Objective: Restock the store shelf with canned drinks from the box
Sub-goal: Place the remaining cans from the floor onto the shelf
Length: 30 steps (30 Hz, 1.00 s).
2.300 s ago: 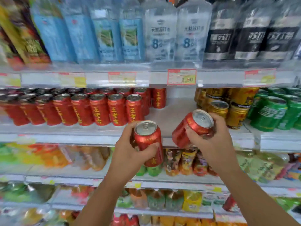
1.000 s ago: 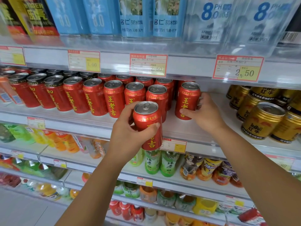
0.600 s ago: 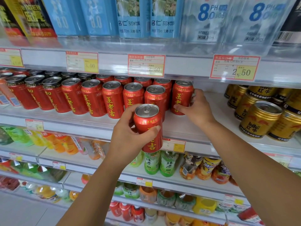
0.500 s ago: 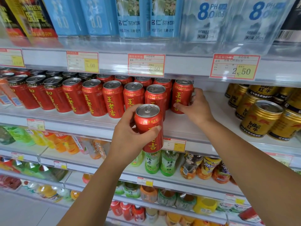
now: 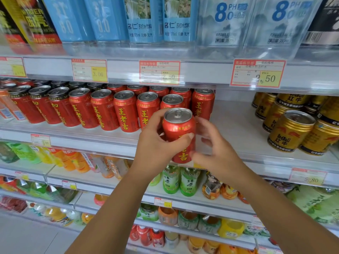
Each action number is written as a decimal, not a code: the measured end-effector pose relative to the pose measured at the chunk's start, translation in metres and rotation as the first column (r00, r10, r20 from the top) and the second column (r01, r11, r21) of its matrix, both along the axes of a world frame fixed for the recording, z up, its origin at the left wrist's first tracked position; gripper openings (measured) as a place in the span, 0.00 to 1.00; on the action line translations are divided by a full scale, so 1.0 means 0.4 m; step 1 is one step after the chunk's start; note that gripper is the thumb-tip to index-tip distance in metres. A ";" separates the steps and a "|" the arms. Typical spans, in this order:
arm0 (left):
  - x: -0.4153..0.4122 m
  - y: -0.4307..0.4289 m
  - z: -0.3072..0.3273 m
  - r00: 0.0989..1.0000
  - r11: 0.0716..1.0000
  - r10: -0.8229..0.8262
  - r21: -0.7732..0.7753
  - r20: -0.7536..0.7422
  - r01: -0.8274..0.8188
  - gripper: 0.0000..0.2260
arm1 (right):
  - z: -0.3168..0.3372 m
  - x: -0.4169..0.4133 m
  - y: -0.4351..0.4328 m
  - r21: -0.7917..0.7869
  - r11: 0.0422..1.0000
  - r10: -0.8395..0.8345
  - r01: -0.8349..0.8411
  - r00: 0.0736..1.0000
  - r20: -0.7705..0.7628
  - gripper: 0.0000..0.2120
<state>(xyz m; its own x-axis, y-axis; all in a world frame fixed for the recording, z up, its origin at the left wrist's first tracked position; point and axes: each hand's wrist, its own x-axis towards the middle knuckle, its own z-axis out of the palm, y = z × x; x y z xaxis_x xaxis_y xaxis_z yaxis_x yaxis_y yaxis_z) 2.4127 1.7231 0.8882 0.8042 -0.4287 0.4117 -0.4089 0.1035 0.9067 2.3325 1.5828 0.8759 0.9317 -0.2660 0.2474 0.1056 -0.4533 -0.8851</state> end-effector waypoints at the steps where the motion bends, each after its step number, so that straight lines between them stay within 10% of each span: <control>1: -0.003 -0.014 0.005 1.000 1.000 -0.011 -0.004 0.008 0.011 0.24 | 0.000 -0.002 0.015 0.040 0.998 0.037 -0.038 0.999 0.022 0.33; 9: 0.030 -0.028 -0.041 0.996 0.994 0.004 0.108 0.093 -0.014 0.35 | 0.010 0.034 -0.038 0.089 0.971 -0.230 0.221 0.968 0.100 0.34; 16: 0.112 0.019 -0.210 0.705 0.776 0.110 0.383 0.700 -0.501 0.23 | -0.014 0.087 -0.079 -0.090 0.924 -0.373 0.371 0.928 0.002 0.37; 30: 0.130 0.008 -0.246 0.708 0.848 0.158 0.273 0.688 -0.454 0.22 | -0.022 0.093 -0.087 -0.131 0.944 -0.314 0.302 0.946 -0.078 0.41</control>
<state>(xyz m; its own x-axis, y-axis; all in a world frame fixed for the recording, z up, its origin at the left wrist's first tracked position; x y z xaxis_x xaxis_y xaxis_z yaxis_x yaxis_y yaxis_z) 2.4646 1.7263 0.7897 0.5420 -0.4451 0.7129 -0.8266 -0.4355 0.3565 2.3698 1.5479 0.8672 0.8296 -0.5186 0.2069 -0.1385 -0.5501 -0.8236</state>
